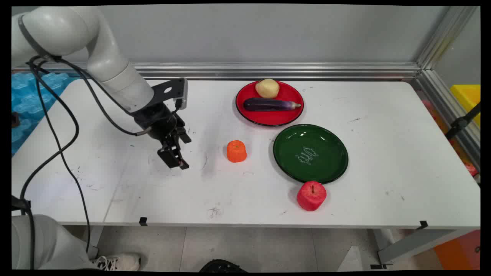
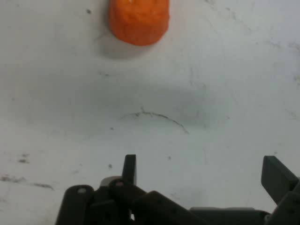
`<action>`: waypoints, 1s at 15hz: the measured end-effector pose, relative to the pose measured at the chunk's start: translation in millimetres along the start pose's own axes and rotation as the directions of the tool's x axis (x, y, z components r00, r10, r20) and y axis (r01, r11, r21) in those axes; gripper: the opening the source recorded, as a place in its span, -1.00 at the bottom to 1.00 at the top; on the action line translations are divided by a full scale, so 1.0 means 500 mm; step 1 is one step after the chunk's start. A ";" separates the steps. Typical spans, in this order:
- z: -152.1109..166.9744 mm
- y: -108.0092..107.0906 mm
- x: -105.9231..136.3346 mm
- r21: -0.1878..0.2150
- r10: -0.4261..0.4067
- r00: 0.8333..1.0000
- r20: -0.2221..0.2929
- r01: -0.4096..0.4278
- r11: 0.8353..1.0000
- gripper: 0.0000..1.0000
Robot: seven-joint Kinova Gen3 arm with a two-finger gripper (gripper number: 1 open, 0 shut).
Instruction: Pick up the eggplant from the red plate
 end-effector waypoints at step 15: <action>0.085 -0.220 0.212 0.159 0.102 0.973 -0.208 -0.069 0.985 1.00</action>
